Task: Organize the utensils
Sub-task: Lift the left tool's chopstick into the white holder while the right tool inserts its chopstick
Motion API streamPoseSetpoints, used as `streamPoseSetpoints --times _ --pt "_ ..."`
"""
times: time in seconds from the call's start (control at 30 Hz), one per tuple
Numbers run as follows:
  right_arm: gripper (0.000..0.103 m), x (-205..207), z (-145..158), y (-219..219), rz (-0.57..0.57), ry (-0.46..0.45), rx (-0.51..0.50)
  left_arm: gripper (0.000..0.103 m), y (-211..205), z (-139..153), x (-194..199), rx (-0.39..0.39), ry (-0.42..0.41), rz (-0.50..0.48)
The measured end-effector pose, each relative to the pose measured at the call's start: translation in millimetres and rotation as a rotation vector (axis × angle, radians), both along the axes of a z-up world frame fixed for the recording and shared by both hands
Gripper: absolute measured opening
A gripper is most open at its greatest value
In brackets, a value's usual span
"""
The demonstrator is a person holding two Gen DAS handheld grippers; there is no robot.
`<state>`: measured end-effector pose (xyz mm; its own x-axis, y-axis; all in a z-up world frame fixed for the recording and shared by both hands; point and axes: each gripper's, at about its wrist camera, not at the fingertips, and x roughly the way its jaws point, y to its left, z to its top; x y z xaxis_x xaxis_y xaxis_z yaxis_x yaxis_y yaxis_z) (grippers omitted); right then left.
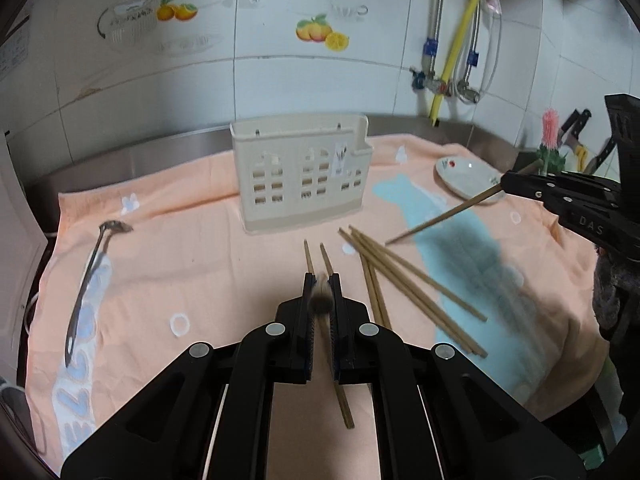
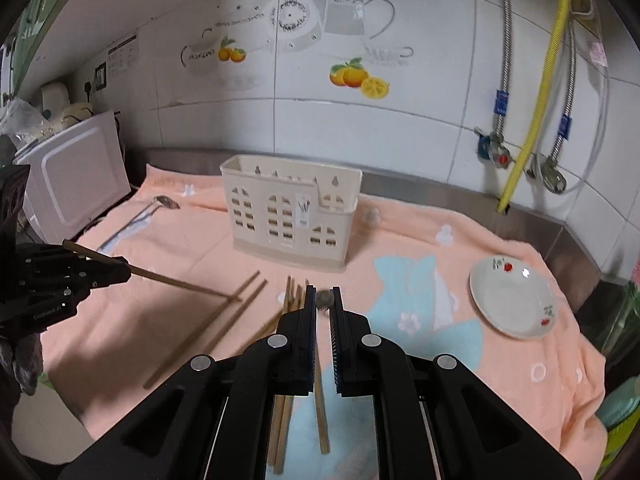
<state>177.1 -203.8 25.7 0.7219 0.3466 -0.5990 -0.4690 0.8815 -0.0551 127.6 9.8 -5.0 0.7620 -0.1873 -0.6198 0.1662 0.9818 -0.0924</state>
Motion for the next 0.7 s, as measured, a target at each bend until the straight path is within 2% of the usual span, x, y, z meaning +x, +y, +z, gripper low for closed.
streamPoseSetpoints --times 0.33,0.53,0.7 --pt "0.006 42.8 62.1 14.8 0.021 -0.022 0.017 0.005 3.8 54.6 19.0 -0.02 -0.072 -0.031" --pt "0.006 65.5 105.5 17.8 0.02 -0.053 0.037 0.005 7.5 106.6 24.7 -0.007 -0.167 -0.031" --pt "0.006 82.4 122.3 26.1 0.012 -0.077 0.046 0.005 8.9 140.9 38.1 0.027 -0.246 -0.003"
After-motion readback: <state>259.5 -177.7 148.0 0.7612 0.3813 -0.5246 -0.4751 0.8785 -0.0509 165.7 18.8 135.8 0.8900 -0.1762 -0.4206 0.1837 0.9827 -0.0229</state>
